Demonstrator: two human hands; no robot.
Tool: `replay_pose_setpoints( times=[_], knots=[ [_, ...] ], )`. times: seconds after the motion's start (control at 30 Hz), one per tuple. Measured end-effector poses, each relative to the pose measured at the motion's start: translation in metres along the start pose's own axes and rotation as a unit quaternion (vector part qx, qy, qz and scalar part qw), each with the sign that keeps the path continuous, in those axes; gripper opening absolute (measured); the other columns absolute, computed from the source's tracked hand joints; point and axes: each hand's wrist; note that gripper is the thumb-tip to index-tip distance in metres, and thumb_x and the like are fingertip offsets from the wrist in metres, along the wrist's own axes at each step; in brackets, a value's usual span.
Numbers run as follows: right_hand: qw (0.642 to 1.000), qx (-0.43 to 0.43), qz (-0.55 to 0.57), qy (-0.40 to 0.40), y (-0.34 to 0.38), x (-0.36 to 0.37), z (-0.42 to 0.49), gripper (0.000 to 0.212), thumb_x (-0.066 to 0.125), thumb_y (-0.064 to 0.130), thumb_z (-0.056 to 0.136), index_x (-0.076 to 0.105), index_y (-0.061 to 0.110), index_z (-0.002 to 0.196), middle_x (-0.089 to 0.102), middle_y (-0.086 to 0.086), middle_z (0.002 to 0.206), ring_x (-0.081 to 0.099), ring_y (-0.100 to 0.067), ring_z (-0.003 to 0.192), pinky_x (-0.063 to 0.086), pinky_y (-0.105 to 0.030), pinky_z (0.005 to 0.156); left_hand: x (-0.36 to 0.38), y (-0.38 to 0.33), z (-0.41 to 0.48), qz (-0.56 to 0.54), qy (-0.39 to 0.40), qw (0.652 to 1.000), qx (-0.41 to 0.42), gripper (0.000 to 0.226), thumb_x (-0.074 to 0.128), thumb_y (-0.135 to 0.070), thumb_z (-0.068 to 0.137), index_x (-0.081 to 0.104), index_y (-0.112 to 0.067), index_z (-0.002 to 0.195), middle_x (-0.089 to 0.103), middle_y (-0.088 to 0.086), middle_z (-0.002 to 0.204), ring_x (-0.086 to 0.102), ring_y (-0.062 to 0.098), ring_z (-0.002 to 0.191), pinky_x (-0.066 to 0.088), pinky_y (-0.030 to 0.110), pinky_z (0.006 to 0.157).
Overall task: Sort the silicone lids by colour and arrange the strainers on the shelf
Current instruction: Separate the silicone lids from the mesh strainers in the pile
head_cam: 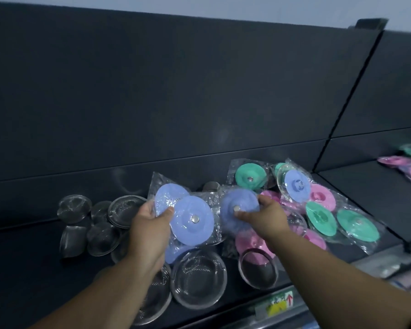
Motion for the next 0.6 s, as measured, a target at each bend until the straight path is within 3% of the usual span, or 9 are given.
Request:
replay_pose_setpoints(
  times=[0.1, 0.23, 0.33, 0.43, 0.53, 0.6],
  knots=[
    [0.997, -0.014, 0.068, -0.028, -0.004, -0.025, -0.002, 0.061, 0.089, 0.026, 0.061, 0.062, 0.02, 0.115, 0.069, -0.004, 0.105, 0.066, -0.029, 0.091, 0.057, -0.048, 0.08, 0.024, -0.01, -0.012, -0.012, 0.023, 1.0, 0.002, 0.018, 0.059, -0.009, 0.092, 0.062, -0.02, 0.107, 0.072, 0.002, 0.095, 0.067, 0.023, 0.082, 0.058, 0.042, 0.069],
    [0.989, -0.037, 0.107, -0.094, -0.025, -0.089, -0.012, 0.05, 0.086, 0.022, 0.065, 0.063, 0.019, 0.109, 0.07, -0.007, 0.096, 0.068, -0.028, 0.085, 0.057, -0.047, 0.079, 0.076, -0.016, -0.042, 0.0, 0.073, 0.997, 0.024, 0.026, 0.062, -0.009, 0.091, 0.061, -0.014, 0.116, 0.072, 0.004, 0.103, 0.068, 0.024, 0.09, 0.053, 0.044, 0.087],
    [0.98, -0.04, 0.139, -0.138, -0.057, -0.152, -0.032, 0.037, 0.083, 0.016, 0.069, 0.062, 0.022, 0.099, 0.069, -0.01, 0.096, 0.067, -0.028, 0.086, 0.057, -0.045, 0.079, 0.128, -0.009, -0.078, -0.001, 0.123, 0.992, 0.027, 0.024, 0.061, -0.007, 0.09, 0.061, -0.013, 0.114, 0.072, 0.006, 0.099, 0.067, 0.024, 0.08, 0.055, 0.042, 0.074],
    [0.971, -0.031, 0.171, -0.165, -0.101, -0.22, -0.056, 0.042, 0.081, 0.013, 0.072, 0.058, 0.025, 0.105, 0.066, -0.007, 0.104, 0.065, -0.025, 0.088, 0.058, -0.038, 0.073, 0.185, 0.01, -0.123, 0.014, 0.179, 0.984, 0.014, 0.015, 0.061, -0.008, 0.091, 0.062, -0.016, 0.104, 0.073, 0.005, 0.09, 0.066, 0.027, 0.072, 0.055, 0.039, 0.054],
    [0.964, -0.021, 0.178, -0.196, -0.146, -0.292, -0.083, 0.056, 0.082, 0.014, 0.07, 0.051, 0.035, 0.112, 0.058, 0.006, 0.108, 0.061, -0.013, 0.088, 0.055, -0.027, 0.067, 0.249, 0.033, -0.176, 0.032, 0.23, 0.973, 0.019, 0.014, 0.061, -0.008, 0.09, 0.064, -0.016, 0.101, 0.073, 0.006, 0.096, 0.067, 0.026, 0.08, 0.056, 0.045, 0.066],
    [0.961, -0.01, 0.175, -0.214, -0.178, -0.337, -0.098, 0.072, 0.082, 0.013, 0.069, 0.045, 0.036, 0.127, 0.055, 0.01, 0.115, 0.059, -0.011, 0.096, 0.055, -0.03, 0.078, 0.293, 0.049, -0.214, 0.042, 0.265, 0.963, 0.013, 0.012, 0.06, -0.006, 0.09, 0.063, -0.017, 0.096, 0.073, 0.005, 0.094, 0.066, 0.022, 0.074, 0.055, 0.036, 0.061]
  ],
)
Point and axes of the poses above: each hand's wrist, its own z-axis towards the middle knuckle, its own x-axis out of the palm, y = z × x
